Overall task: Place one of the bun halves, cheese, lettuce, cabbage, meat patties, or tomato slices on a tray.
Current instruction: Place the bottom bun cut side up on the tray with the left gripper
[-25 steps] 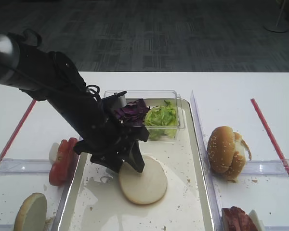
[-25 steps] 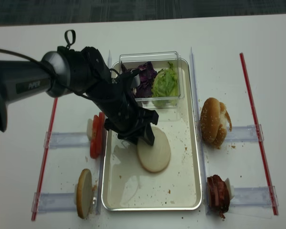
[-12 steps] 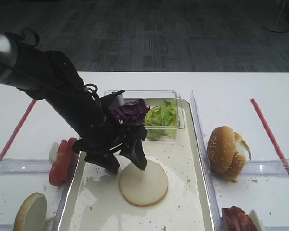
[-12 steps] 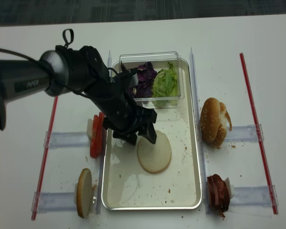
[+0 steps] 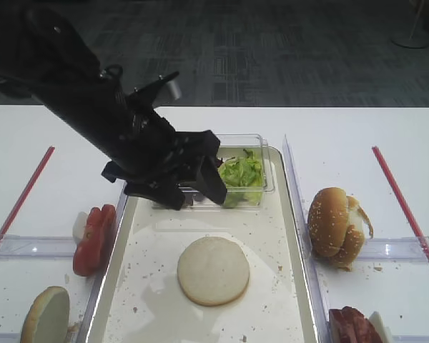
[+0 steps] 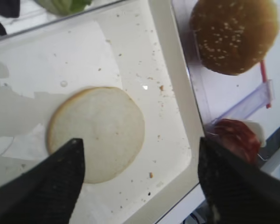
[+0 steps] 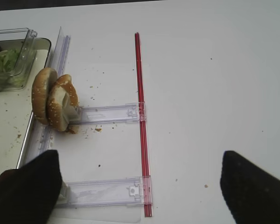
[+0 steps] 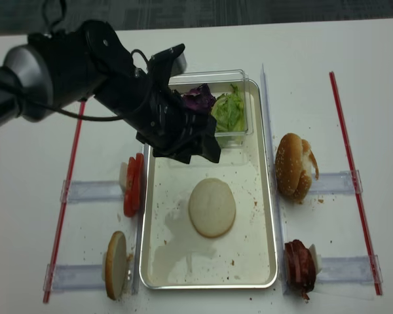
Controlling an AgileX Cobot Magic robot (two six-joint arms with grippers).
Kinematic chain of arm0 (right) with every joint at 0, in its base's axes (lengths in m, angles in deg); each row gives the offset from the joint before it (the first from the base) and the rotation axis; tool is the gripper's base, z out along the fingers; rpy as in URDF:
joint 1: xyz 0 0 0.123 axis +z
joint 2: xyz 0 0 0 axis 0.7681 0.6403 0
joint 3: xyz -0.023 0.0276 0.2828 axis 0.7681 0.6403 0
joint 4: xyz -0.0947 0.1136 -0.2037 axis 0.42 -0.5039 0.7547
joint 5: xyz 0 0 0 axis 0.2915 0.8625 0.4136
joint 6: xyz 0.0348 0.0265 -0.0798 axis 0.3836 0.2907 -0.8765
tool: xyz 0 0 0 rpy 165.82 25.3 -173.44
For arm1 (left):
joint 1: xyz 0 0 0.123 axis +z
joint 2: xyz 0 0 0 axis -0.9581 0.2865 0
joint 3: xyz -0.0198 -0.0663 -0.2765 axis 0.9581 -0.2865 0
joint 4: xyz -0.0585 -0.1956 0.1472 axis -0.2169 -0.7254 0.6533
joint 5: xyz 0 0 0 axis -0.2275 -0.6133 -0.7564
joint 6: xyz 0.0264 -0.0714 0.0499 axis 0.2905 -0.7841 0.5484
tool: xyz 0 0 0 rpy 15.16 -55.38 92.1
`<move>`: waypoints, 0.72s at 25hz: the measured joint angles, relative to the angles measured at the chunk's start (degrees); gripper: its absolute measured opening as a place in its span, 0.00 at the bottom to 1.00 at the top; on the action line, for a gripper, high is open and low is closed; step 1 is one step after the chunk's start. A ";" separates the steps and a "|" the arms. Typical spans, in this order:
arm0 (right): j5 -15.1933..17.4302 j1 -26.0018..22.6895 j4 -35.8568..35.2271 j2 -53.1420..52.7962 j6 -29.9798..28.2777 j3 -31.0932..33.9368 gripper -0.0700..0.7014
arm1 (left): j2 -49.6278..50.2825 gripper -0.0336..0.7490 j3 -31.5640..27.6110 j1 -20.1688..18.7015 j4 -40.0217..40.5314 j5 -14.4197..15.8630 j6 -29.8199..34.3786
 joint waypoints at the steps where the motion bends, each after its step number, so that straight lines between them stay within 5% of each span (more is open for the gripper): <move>1: 0.00 0.00 0.00 0.00 0.00 0.00 1.00 | -1.38 0.65 0.00 0.00 0.00 0.27 -0.12; 10: 0.00 0.00 0.00 0.00 0.00 0.00 1.00 | -9.16 0.65 0.00 0.00 3.47 2.88 -2.58; 18: 0.00 0.00 0.00 0.00 -0.10 0.00 1.00 | -9.53 0.65 0.00 0.00 28.49 8.89 -16.61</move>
